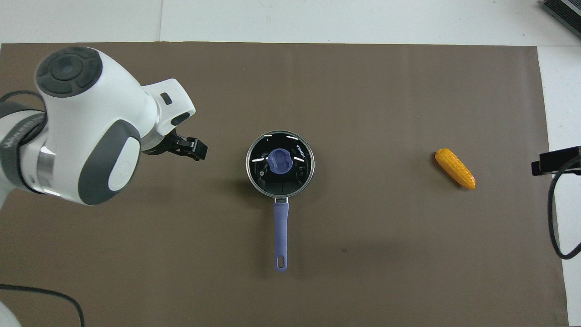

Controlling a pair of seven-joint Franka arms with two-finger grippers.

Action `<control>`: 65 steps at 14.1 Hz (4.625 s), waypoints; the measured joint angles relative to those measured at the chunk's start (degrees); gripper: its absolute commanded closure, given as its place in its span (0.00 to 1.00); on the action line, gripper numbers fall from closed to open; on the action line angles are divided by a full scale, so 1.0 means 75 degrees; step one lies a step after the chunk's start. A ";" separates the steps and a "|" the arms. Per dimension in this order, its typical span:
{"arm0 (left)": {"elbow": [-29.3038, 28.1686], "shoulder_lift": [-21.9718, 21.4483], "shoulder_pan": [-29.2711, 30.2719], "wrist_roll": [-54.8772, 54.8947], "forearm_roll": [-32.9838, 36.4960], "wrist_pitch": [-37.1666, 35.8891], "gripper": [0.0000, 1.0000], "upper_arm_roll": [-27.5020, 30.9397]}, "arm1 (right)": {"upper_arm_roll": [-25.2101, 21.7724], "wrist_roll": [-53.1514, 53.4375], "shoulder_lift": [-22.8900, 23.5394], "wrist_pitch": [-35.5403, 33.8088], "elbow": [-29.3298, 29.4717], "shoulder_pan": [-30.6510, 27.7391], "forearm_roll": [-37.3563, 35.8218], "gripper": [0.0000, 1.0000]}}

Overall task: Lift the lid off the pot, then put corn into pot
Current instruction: 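Grasp the purple knob of the glass lid with the left gripper, then lift the glass lid off the pot and carry it aside with the left gripper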

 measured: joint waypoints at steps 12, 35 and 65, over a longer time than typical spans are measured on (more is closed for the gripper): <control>0.1292 0.1565 -0.2064 -0.4863 -0.0083 0.0728 0.00 -0.0002 | 0.0000 0.0000 0.0000 0.0000 0.0000 0.0000 0.0000 0.00; 0.1567 0.2055 -0.2099 -0.5130 -0.0137 0.0739 0.72 0.0014 | 0.0000 0.0000 0.0000 0.0000 0.0000 0.0000 0.0000 0.00; 0.2258 0.0384 0.1034 0.0116 -0.0135 -0.1712 1.00 0.0315 | 0.0019 -0.1168 -0.0008 0.0324 -0.0255 0.0006 0.0000 0.00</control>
